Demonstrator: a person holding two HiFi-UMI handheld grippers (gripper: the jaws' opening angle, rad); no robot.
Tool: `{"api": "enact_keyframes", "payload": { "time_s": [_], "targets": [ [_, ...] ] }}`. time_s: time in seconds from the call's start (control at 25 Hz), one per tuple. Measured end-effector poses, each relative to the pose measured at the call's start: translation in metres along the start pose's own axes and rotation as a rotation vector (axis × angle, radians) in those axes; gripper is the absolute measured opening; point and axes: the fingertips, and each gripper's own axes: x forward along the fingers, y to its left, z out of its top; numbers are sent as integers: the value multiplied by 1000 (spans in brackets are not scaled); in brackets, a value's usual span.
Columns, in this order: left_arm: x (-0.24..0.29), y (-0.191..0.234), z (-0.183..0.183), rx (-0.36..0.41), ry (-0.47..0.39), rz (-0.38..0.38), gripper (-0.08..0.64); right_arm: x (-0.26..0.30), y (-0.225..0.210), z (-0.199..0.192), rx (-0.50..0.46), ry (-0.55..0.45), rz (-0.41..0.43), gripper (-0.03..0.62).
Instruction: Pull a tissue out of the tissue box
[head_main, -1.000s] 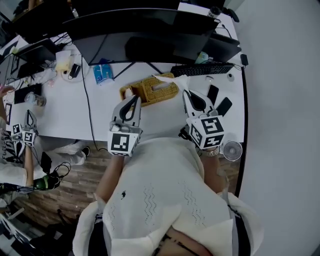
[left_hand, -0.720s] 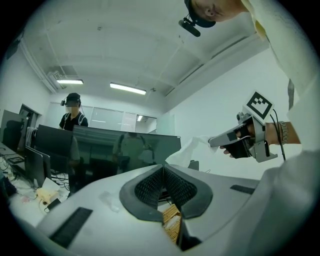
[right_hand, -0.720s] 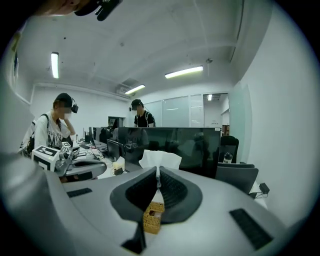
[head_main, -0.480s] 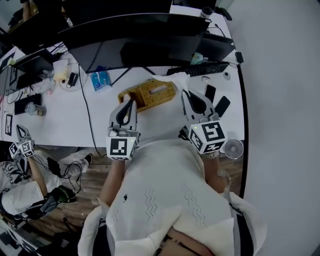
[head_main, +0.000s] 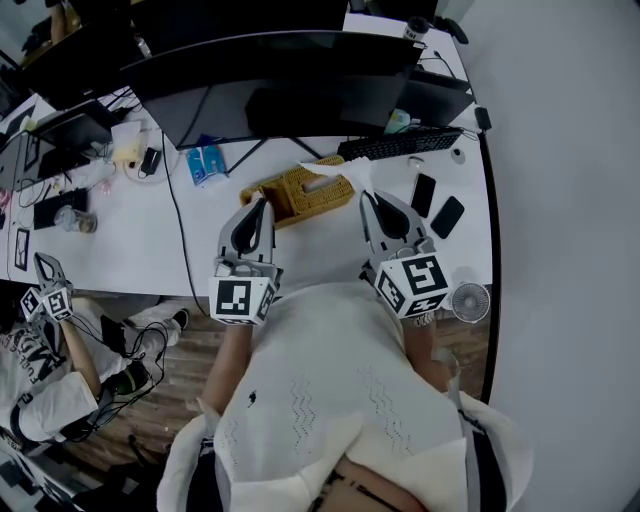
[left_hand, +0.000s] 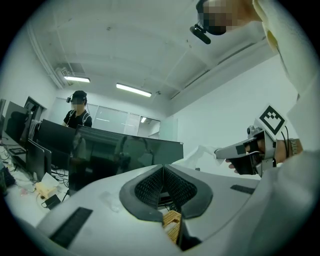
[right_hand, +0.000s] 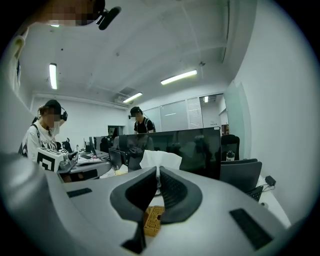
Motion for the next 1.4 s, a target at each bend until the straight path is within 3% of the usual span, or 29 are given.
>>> {"api": "enact_keyframes", "payload": {
  "time_s": [0.28, 0.48, 0.84, 1.4],
  "targets": [
    [0, -7, 19, 22, -23, 13, 14, -12, -16, 11, -38, -40, -6, 3],
    [5, 2, 35, 91, -35, 5, 14, -11, -24, 29, -70, -60, -25, 3],
    [0, 11, 47, 77, -65, 57, 14, -18, -32, 39, -52, -102, -18, 3],
    [1, 7, 38, 70, -56, 39, 14, -17, -25, 39, -47, -105, -1, 3]
  ]
}}
